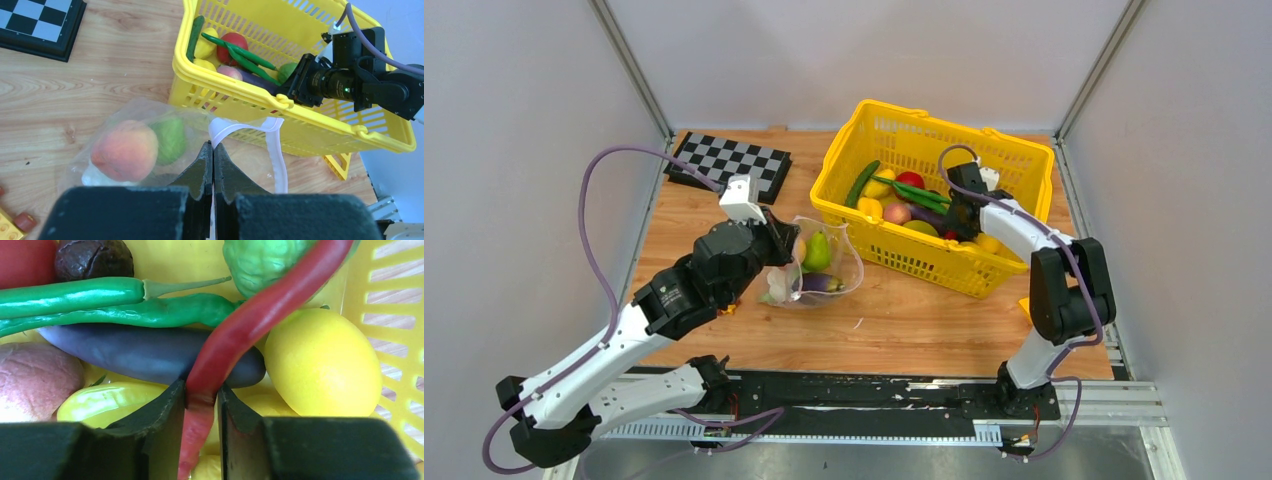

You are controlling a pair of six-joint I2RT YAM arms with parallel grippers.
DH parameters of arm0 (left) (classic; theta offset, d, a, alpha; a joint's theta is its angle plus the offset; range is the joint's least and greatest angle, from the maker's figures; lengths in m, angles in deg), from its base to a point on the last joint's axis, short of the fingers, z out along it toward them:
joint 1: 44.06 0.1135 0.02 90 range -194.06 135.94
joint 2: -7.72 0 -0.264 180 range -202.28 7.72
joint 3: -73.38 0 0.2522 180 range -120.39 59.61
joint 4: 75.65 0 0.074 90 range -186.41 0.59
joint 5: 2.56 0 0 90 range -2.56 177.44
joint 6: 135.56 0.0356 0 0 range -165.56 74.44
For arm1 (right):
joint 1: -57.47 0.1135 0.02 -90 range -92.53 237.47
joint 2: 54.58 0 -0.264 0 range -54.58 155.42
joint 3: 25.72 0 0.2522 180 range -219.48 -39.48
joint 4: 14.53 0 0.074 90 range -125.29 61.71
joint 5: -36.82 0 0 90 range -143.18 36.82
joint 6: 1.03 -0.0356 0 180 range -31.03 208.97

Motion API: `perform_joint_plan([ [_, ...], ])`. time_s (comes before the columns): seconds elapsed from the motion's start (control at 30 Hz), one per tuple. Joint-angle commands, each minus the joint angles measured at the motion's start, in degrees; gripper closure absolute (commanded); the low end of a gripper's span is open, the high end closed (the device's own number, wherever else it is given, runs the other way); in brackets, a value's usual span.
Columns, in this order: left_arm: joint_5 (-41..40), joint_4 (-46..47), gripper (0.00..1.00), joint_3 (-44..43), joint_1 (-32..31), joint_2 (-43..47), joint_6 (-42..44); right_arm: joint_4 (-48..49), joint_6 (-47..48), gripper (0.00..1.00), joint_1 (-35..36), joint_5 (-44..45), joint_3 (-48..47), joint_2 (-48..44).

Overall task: Place the food in the zip-top bag and seal the zipper
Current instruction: Pick up the fake vegetable from the bin.

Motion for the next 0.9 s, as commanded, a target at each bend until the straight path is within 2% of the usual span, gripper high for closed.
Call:
perform_joint_plan([
  [0.0, -1.43, 1.26, 1.00, 0.13, 0.20, 1.10, -0.83, 4.17, 1.61, 0.75, -0.14, 0.36, 2.06, -4.82],
  [0.03, -1.37, 1.31, 1.00, 0.04, 0.24, 0.95, -0.79, 4.25, 1.97, 0.78, -0.13, 0.82, 2.26, -6.05],
  [0.13, -0.96, 1.77, 1.00, -0.08, 0.20, 0.29, -0.57, 5.99, 4.12, 0.95, -0.14, 0.27, 3.50, -9.85],
  [0.37, 0.46, 2.02, 1.00, -0.79, 0.20, -0.96, -0.13, 8.01, 5.87, 0.97, -0.13, -2.27, 5.30, -16.38],
  [0.57, 0.54, 1.65, 1.00, -0.71, 0.19, -0.47, -0.08, 28.59, 9.79, 0.94, -0.04, -7.96, 19.31, -31.42],
  [0.67, 0.61, 1.49, 1.00, -0.85, 0.19, -0.55, -0.03, 37.20, 12.16, 0.94, -0.05, -11.20, 22.10, -36.43],
  [0.87, 0.87, 1.70, 1.00, -0.59, 0.24, -0.55, -0.04, 36.17, 15.97, 0.95, -0.04, -14.54, 19.28, -40.60],
])
